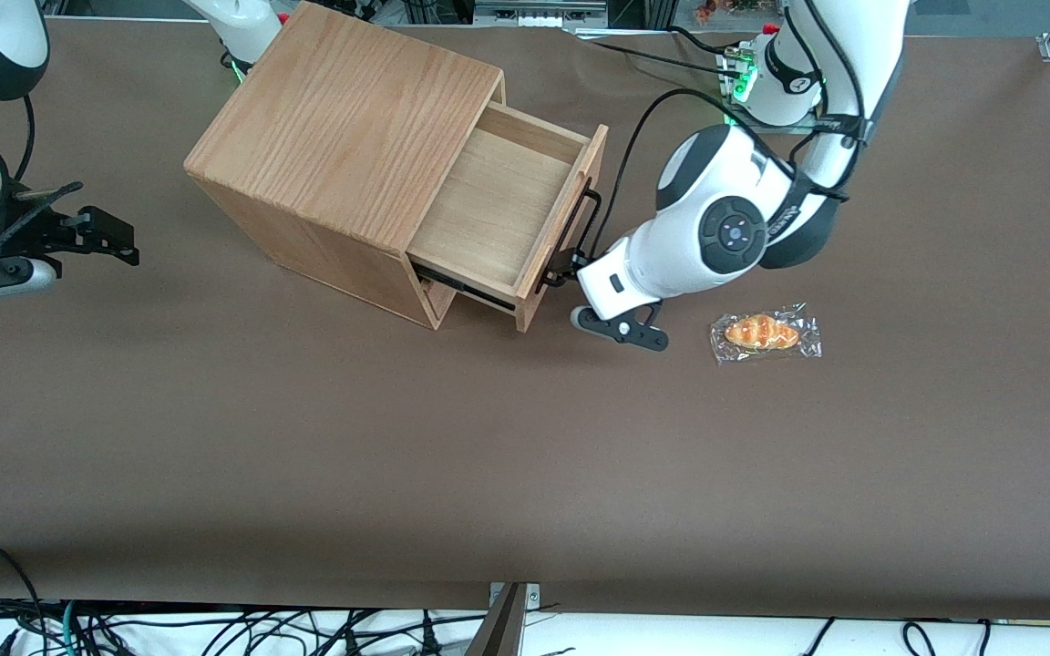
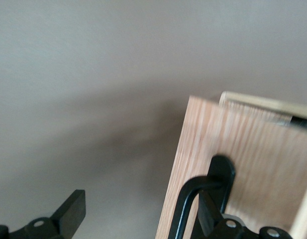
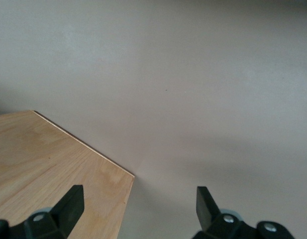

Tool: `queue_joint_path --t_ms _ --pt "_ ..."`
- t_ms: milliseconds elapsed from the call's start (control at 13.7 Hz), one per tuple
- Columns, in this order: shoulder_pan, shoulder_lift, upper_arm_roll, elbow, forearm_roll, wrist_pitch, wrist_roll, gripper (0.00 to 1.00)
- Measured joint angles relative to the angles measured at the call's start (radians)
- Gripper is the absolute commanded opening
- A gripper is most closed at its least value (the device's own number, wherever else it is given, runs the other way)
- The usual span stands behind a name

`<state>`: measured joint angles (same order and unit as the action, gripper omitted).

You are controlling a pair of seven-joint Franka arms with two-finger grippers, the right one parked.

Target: Open top drawer with left arm

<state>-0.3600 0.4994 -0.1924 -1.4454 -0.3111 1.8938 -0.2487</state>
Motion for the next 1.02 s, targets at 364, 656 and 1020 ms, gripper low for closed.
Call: queue_joint_path --t_ms 364,656,1020 --pt "0.036 0.0 0.008 0.047 0.002 -0.044 -0.031 1.0" --pt "0.135 0.0 0.017 0.109 0.015 -0.17 -0.035 1.0" --pt "0.269 0.0 0.018 0.111 0.21 -0.225 0.023 1.0"
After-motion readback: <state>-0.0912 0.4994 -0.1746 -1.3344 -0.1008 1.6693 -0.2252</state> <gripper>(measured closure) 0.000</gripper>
